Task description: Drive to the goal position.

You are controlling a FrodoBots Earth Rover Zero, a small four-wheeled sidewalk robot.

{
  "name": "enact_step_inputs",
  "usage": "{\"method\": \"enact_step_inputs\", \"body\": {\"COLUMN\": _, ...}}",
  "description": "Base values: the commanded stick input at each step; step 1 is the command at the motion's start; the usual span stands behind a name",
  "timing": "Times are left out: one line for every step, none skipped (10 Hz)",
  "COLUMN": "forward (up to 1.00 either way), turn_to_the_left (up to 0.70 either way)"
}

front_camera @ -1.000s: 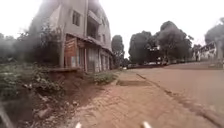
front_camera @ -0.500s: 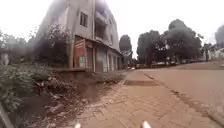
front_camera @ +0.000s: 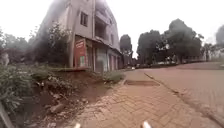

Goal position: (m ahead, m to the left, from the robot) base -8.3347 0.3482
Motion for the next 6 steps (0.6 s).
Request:
{"method": "enact_step_inputs", "body": {"forward": 0.0, "turn_to_the_left": 0.3}}
{"method": "enact_step_inputs", "body": {"forward": 0.0, "turn_to_the_left": 0.3}}
{"method": "enact_step_inputs", "body": {"forward": 0.0, "turn_to_the_left": 0.3}}
{"method": "enact_step_inputs", "body": {"forward": 0.0, "turn_to_the_left": 0.3}}
{"method": "enact_step_inputs", "body": {"forward": 0.0, "turn_to_the_left": 0.3}}
{"method": "enact_step_inputs", "body": {"forward": 0.0, "turn_to_the_left": 0.3}}
